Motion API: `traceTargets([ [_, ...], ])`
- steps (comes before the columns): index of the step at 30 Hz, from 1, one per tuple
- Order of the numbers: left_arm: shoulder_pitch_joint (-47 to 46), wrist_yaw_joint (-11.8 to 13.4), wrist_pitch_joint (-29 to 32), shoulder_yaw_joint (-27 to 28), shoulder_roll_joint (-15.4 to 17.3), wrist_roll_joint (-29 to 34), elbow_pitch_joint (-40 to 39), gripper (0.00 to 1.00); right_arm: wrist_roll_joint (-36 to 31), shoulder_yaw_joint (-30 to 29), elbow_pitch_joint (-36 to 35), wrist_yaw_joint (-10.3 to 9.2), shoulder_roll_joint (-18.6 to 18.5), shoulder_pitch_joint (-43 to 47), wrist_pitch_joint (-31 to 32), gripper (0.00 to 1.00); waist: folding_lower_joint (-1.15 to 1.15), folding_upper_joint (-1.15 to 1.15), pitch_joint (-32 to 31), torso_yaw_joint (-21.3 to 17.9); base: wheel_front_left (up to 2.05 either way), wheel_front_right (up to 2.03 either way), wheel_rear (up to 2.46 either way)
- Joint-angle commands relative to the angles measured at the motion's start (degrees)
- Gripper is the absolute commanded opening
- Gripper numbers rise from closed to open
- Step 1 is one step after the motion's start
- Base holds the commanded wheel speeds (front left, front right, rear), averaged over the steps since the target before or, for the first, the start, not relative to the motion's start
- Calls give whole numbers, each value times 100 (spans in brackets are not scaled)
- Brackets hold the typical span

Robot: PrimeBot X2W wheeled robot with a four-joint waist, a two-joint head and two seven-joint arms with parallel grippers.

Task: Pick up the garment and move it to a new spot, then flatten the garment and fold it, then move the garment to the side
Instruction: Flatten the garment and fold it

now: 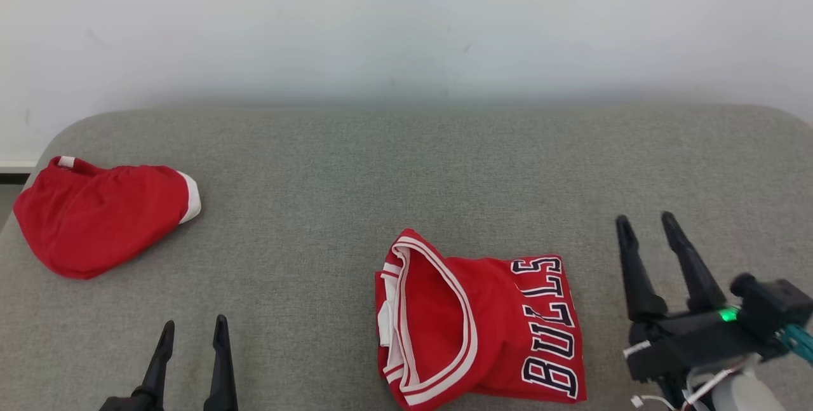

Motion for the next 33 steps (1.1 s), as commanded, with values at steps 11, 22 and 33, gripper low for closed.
traceTargets([
  [11, 217, -63, -18, 43, -1, 193, -150, 100, -661, -711, -410, -14, 244, 1049, -317, 100, 0, 0, -94, -163, 0, 0, 0],
  [22, 300, -82, -18, 92, -2, 288, -331, 100, -965, -718, -451, -14, 557, 1458, -367, 100, 0, 0, -156, -172, 0, 0, 0],
  [33, 358, -88, -18, -131, -5, 381, -317, 100, -1085, -764, -507, -14, 633, 1476, -370, 100, 0, 0, -162, -116, 0, 0, 0],
])
